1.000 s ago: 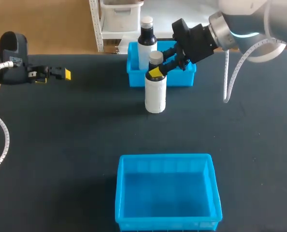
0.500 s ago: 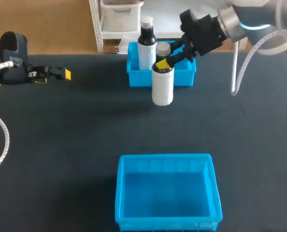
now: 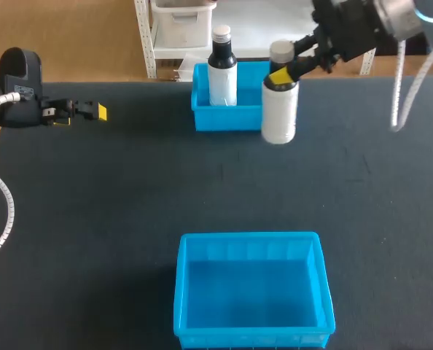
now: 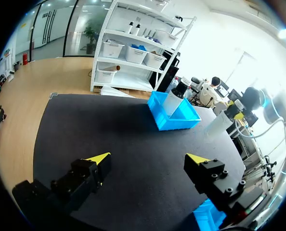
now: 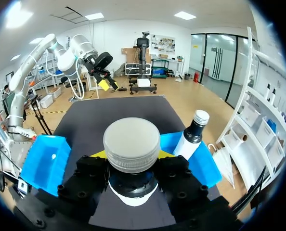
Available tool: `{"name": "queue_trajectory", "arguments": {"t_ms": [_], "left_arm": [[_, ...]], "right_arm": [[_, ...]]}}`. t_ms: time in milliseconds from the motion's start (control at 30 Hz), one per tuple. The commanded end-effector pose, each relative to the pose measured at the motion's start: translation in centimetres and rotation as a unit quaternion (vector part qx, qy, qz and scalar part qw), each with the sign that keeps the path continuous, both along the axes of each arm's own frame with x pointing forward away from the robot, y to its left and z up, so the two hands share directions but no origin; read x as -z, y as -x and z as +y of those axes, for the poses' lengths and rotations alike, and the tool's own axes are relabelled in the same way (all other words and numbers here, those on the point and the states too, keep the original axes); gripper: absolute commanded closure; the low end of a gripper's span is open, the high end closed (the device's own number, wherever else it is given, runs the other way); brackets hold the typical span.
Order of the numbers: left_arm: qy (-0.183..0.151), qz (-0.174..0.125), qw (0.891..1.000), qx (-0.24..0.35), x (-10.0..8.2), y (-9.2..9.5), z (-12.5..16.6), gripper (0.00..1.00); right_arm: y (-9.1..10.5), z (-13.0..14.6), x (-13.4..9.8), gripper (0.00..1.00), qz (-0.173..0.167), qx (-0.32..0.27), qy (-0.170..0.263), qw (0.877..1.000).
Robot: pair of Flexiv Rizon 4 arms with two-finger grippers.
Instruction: Pick up the bottle, and place it in the far bin if it is heavy, or in the near bin if it is light.
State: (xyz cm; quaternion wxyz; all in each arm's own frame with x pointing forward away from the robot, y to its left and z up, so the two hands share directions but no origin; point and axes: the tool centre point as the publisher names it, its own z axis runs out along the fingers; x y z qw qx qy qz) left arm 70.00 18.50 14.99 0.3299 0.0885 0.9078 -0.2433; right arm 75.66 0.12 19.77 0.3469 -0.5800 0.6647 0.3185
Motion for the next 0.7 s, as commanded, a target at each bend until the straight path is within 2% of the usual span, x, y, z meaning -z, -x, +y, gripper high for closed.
{"name": "queue_trajectory", "arguments": {"t_ms": [33, 400, 700], "left_arm": [[0.0, 0.0, 1.0, 0.0, 0.0, 0.0, 0.0, 0.0], [0.0, 0.0, 1.0, 0.0, 0.0, 0.0, 0.0, 0.0], [0.0, 0.0, 1.0, 0.0, 0.0, 0.0, 0.0, 0.0]], "right_arm": [[1.6, -2.6, -1.2, 1.0, -0.017, 0.031, -0.002, 0.999], [1.9, -7.6, -2.6, 1.0, -0.029, 0.07, 0.003, 0.997], [3.4, -10.7, -3.3, 1.0, -0.028, 0.084, 0.012, 0.996]]}}
